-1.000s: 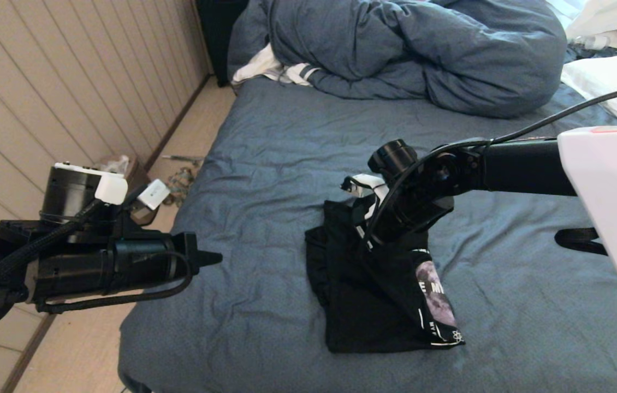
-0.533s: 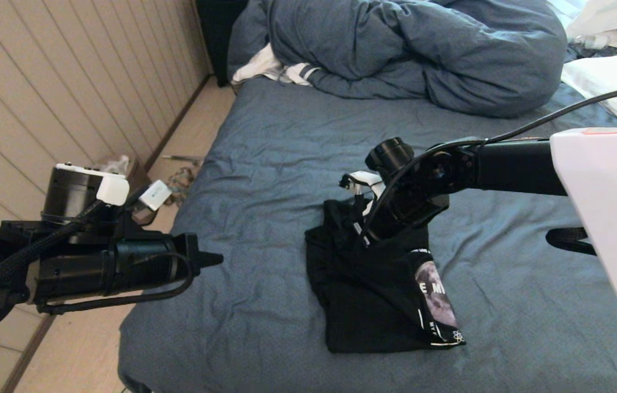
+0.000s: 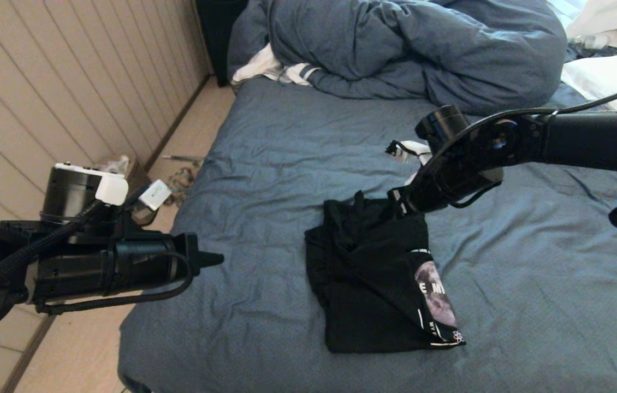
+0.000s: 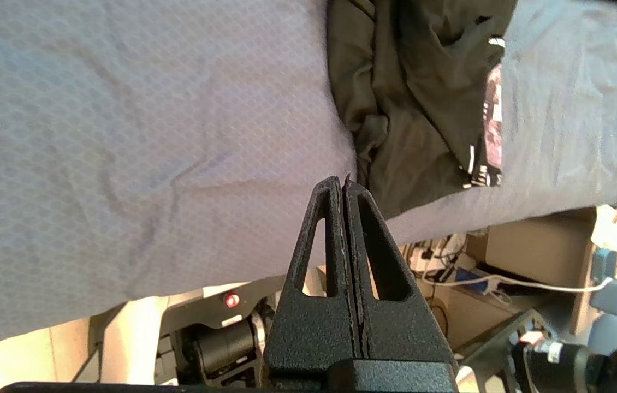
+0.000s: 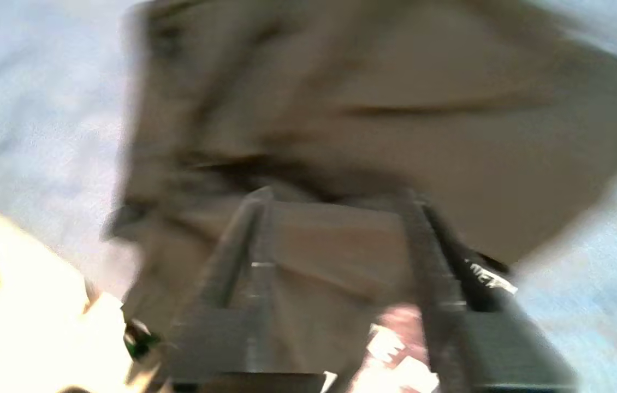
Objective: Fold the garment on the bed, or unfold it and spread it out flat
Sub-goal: Fold the black T-shirt
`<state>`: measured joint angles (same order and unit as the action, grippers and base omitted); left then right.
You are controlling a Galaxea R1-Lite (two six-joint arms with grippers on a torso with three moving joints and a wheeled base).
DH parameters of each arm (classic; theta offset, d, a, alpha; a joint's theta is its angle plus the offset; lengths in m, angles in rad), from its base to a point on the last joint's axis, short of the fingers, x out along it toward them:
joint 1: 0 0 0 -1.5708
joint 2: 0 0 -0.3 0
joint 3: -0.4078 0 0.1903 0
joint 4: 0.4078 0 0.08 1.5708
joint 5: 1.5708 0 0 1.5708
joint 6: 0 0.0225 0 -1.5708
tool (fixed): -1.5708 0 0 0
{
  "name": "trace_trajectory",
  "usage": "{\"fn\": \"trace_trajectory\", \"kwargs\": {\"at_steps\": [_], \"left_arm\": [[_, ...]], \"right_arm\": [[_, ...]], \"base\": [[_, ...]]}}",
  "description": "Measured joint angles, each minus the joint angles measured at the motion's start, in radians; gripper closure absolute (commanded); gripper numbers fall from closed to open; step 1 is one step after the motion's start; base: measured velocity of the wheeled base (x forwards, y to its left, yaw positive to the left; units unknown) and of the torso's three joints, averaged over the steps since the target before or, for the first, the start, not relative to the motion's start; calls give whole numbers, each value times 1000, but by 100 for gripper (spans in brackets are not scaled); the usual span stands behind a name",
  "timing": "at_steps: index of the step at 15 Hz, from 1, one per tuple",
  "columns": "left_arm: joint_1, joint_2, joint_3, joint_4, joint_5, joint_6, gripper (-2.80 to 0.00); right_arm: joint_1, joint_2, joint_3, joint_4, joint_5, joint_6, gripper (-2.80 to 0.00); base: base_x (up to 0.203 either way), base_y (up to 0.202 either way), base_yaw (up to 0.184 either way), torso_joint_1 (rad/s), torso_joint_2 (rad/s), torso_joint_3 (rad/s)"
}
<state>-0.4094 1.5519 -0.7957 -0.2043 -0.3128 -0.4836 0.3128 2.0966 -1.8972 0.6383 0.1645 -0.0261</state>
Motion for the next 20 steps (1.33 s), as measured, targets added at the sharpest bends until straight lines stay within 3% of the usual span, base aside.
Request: {"fn": "trace_trajectory", "kwargs": {"at_steps": [7,15,20], "left_arm": [[-5,16,6,0,-17,-3,0],[-7,37,7,-3,-42,-4,0],[-7,54,5,-3,-41,-3,0]], "right_arm": [[-75,47,18,-1,-79,116,0],[2,175,6,-8,-129,122,0],[96,130,130,-11,-126,121,0]], "base": [[0,0,0,0,0,0],[0,0,0,0,0,0],[0,0,0,0,0,0]]}}
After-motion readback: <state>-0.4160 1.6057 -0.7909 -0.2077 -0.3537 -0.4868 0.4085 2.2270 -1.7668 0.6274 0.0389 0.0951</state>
